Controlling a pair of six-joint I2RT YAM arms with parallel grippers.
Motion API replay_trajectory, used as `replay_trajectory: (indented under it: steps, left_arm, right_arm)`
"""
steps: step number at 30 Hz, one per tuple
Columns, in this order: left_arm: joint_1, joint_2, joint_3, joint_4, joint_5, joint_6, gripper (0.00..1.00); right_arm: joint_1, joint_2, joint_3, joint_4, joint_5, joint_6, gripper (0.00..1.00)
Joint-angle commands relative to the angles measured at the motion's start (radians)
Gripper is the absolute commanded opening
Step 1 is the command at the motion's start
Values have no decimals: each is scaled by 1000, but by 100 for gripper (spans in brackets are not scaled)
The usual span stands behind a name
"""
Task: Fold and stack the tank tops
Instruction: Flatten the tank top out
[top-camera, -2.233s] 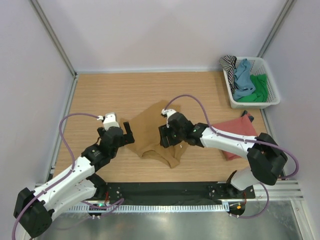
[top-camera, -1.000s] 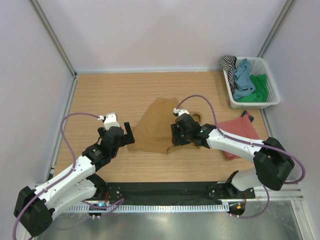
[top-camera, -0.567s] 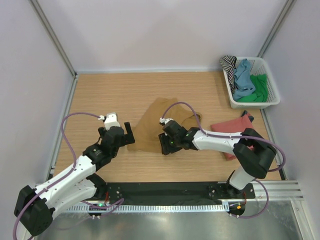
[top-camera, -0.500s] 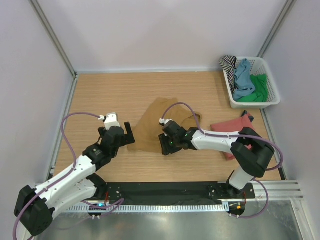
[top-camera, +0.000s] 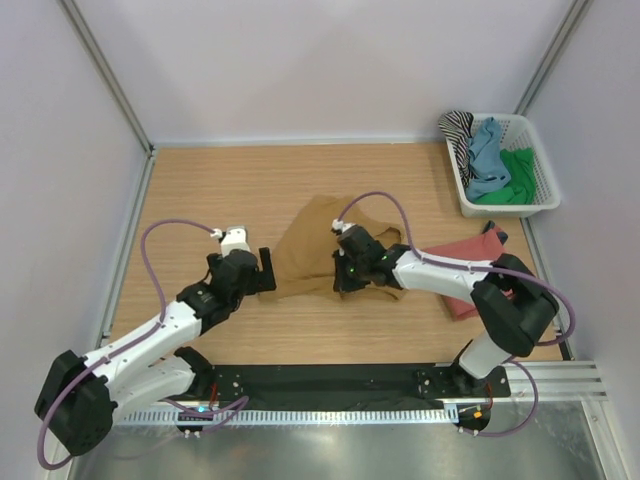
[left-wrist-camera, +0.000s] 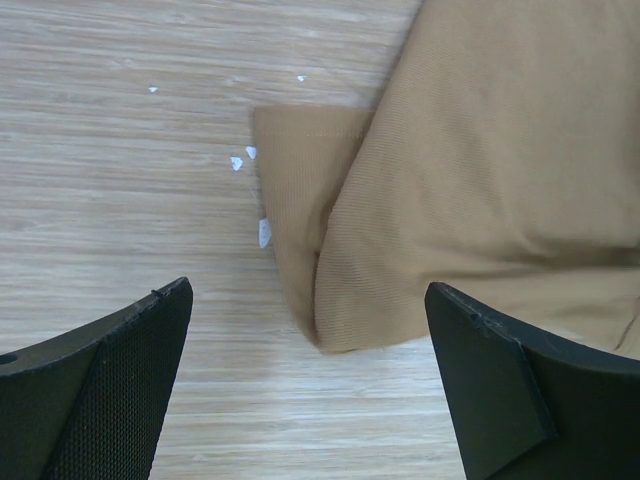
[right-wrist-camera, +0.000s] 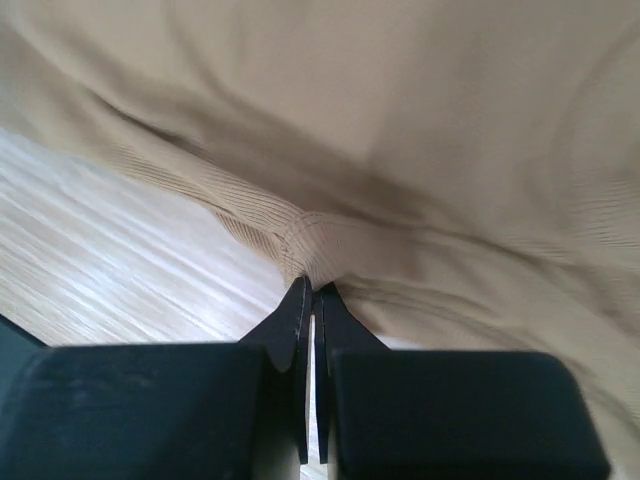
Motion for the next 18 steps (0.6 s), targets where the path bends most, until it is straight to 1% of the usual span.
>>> replay_trajectory:
  steps: [1,4,7,8,10,13,16,17,18]
  left_arm:
    - [1,32,51,72,53,31,99]
    - [-15,61,58,95,108,57,100]
    - [-42,98,71,132,151,92,100]
    - [-48,109,74,141,188,102,100]
    - [-67,150,98,155,205,126,100]
    - [-114,207,146,151,190,160,100]
    - [-160,306,212,117,159,178,100]
    - [-165,370,232,90,152,181,100]
    - [-168,398,271,74,123,183,99]
  right_arm:
    - [-117,-92,53,-22,-6,-29,1]
    - [-212,-123,63,-44,-37,-59,1]
    - [-267,-126,89,-57,-63,-79,1]
    - [-281,-123,96,-57,-72,-81,1]
    - [-301,-100,119,-51,-97,-72,1]
    - [-327,-61,157,-59,-125,-68,1]
    - [-352,-39,177,-62,-146,-70,1]
    - [-363,-39,176,-61,-154,-72,1]
    - [-369,-39,177,-64,-154,-73,1]
